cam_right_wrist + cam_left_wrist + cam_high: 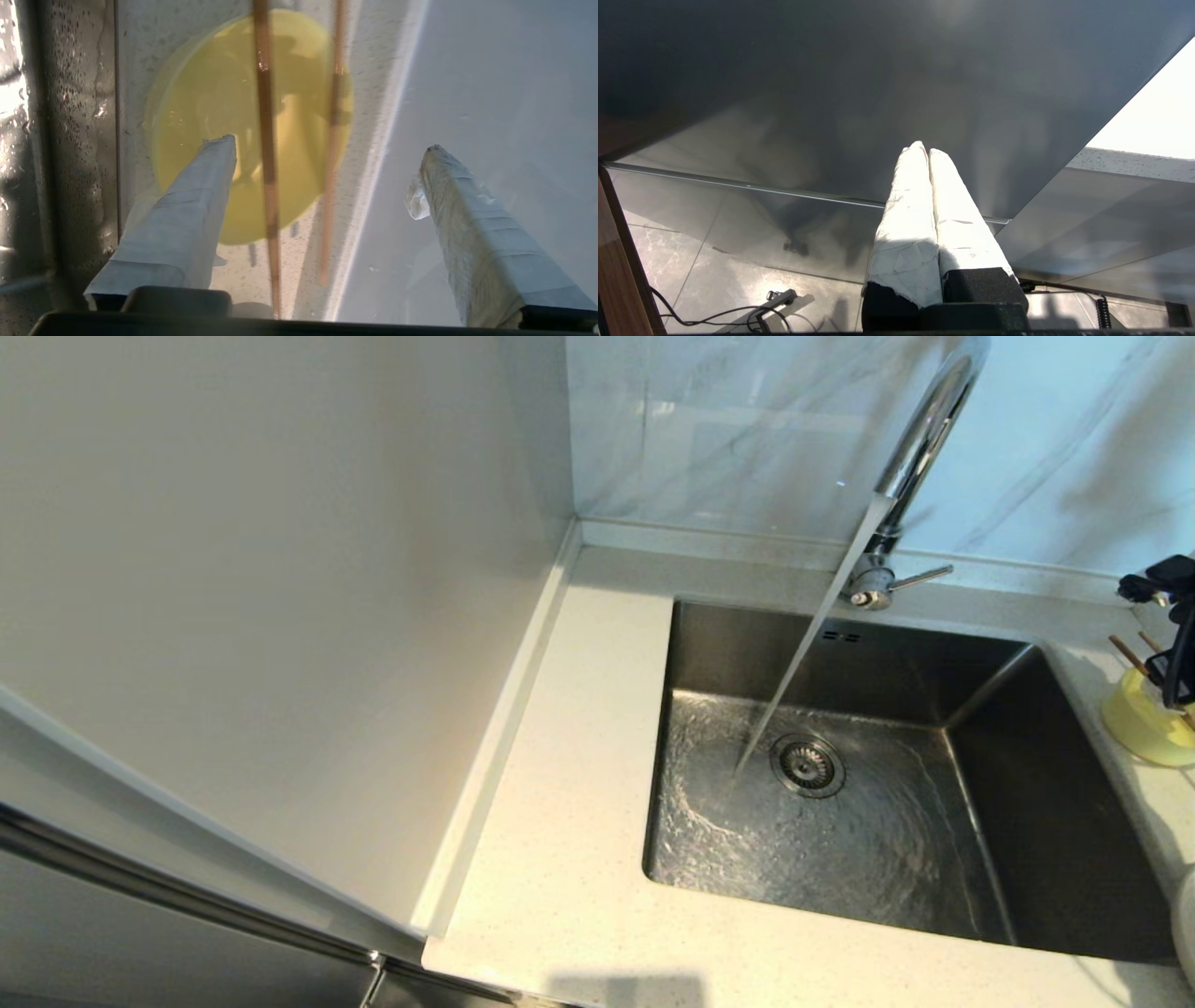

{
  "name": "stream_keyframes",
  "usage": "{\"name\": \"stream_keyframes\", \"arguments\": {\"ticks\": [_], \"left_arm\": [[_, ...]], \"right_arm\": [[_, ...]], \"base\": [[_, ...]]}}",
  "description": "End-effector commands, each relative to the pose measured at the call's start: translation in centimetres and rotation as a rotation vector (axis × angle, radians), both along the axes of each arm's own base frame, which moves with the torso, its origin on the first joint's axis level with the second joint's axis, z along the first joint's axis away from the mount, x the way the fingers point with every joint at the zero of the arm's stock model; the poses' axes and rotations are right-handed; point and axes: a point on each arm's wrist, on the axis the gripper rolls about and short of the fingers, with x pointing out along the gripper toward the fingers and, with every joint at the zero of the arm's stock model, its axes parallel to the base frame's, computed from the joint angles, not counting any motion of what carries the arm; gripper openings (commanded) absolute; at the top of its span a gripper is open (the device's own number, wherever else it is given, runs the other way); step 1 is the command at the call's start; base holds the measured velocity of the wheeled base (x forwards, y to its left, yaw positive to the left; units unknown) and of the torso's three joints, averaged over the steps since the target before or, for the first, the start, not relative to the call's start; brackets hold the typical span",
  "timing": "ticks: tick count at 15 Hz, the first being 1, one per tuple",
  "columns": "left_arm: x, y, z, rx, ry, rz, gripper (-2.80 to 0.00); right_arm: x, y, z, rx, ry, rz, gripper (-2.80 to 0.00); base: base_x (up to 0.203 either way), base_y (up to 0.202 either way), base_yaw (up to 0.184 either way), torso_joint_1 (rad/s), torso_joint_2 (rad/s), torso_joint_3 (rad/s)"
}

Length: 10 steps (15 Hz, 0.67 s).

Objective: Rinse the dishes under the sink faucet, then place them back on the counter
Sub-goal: Place the chopsticks on the bowl

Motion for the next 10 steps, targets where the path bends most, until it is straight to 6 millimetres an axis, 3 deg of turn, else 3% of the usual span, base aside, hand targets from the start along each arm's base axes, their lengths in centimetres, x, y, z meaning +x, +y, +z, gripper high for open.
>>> {"name": "stream_keyframes", "arguments": {"ticks": [1, 4, 6, 8, 10], "left_arm": [[0.0, 0.0, 0.0, 0.0, 0.0, 0.001, -2.8], [0.0, 0.0, 0.0, 0.0, 0.0, 0.001, -2.8], [0.0, 0.0, 0.0, 0.0, 0.0, -0.001, -2.8], [0.0, 0.0, 0.0, 0.0, 0.0, 0.001, -2.8], [0.0, 0.0, 0.0, 0.0, 0.0, 0.001, -2.8]], "right_arm": [[-0.8, 0.3, 1.3, -0.016, -0.029, 0.002, 0.0], [-2.2, 1.0, 2.7, -0.01, -0.063, 0.023, 0.0], [-4.8, 2.2, 3.8, 0.017, -0.094, 0.044, 0.0], [-9.3, 4.2, 4.7, 0.074, -0.107, 0.069, 0.0], [-14.1, 6.3, 3.4, 0.178, -0.093, 0.084, 0.0]], "base": [[0.0, 0.0, 0.0, 0.0, 0.0, 0.0], [0.0, 0.0, 0.0, 0.0, 0.0, 0.0], [0.0, 0.0, 0.0, 0.0, 0.0, 0.0], [0.0, 0.0, 0.0, 0.0, 0.0, 0.0], [0.0, 0.0, 0.0, 0.0, 0.0, 0.0]]}}
